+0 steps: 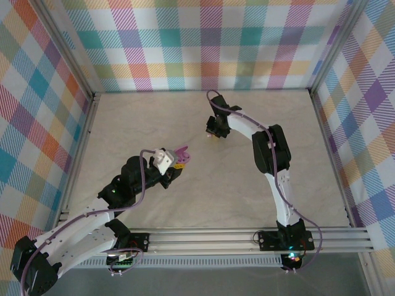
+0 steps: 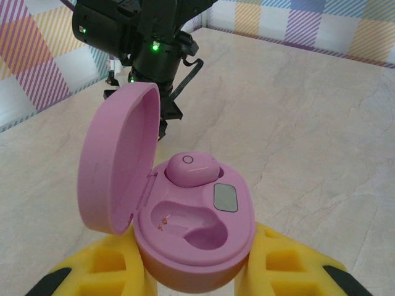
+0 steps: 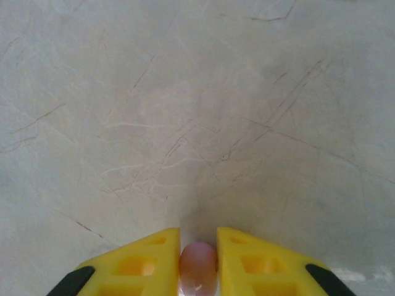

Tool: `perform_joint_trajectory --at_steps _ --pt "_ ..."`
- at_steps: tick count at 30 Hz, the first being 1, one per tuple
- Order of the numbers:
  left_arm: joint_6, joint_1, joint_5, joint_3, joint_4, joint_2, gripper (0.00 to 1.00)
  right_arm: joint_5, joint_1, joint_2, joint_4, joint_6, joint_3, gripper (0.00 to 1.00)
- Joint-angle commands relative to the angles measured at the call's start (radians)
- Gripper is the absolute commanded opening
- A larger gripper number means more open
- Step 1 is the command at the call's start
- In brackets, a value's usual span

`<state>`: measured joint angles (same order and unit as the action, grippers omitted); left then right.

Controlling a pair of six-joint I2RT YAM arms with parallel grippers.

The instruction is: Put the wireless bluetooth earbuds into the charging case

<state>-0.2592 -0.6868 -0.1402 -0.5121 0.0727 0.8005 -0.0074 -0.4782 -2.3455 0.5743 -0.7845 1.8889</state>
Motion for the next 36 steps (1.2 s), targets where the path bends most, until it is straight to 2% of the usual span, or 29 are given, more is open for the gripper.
perform_joint_trajectory --at_steps 1,7,16,22,28,36 --pt "-0.015 -0.003 -0.012 0.009 0.0 -0.012 0.0 -0.008 -0.012 -0.027 0.046 0.047 0.025 0.19" --pt "-0.013 -0.003 -0.014 0.009 0.007 0.0 0.0 -0.005 -0.017 0.01 0.086 0.143 0.062 0.08" --pt "0.013 -0.003 -0.03 0.008 0.056 0.056 0.0 0.038 -0.017 0.149 0.177 0.285 0.064 0.06" --pt "0.043 -0.003 -0.066 0.03 0.186 0.125 0.0 0.06 -0.019 0.396 0.168 0.338 -0.13 0.05" --pt "0.067 -0.006 -0.111 -0.023 0.297 0.271 0.0 0.068 -0.039 0.658 0.22 0.368 -0.265 0.03" --pt "0.08 -0.03 -0.136 -0.149 0.401 0.441 0.0 0.081 -0.192 0.896 0.308 0.343 -0.322 0.03"
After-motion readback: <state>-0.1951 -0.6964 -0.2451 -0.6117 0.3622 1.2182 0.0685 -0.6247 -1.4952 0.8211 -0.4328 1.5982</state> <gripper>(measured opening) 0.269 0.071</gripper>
